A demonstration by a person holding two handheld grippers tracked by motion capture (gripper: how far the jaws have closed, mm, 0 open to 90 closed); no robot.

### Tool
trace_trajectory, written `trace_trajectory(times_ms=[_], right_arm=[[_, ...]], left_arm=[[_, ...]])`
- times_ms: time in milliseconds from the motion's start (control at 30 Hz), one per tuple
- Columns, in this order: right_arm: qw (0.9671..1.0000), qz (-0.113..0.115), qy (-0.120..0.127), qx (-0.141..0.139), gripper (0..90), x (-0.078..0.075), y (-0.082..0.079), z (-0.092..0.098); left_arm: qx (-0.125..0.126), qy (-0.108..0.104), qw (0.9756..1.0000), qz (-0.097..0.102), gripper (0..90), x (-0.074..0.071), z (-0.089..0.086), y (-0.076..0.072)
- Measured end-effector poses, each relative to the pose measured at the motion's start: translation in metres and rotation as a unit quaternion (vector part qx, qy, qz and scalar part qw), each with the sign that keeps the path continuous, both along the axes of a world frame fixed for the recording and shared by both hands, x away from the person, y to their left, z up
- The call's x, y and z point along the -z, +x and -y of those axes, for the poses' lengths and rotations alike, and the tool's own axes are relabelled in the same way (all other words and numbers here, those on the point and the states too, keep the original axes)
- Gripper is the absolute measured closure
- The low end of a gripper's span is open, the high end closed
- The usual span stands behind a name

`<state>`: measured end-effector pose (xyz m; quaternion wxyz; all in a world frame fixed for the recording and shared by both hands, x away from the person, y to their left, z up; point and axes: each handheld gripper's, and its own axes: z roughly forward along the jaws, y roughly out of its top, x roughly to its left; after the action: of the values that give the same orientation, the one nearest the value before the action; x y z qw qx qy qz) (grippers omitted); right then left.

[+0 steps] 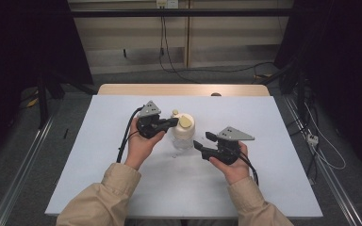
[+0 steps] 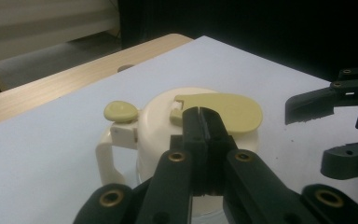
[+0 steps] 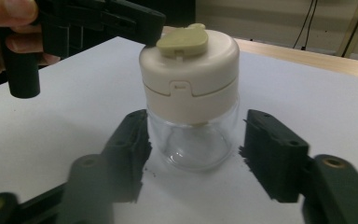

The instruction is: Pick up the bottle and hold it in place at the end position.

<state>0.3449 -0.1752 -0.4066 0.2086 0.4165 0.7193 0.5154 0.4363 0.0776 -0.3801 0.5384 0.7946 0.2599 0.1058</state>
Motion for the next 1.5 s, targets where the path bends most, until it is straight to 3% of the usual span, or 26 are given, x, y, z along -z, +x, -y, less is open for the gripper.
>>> trace_trajectory(times_ms=[267, 400, 1500], right_arm=[[0.9997, -0.01, -0.004, -0.023, 79.2, -0.01, 0.008, -0.007], [0.9994, -0.015, -0.008, -0.029, 89.7, -0.014, 0.01, -0.01], [0.9986, -0.032, -0.022, -0.036, 90.0, -0.024, 0.022, -0.016]], left_arm=[[-0.001, -0.001, 1.0, 0.006, 90.0, 0.001, 0.003, -0.001], [-0.001, 0.001, 1.0, 0.009, 90.0, 0.001, 0.003, -0.001], [-0.004, 0.004, 0.9999, 0.012, 90.0, 0.001, 0.004, -0.002]])
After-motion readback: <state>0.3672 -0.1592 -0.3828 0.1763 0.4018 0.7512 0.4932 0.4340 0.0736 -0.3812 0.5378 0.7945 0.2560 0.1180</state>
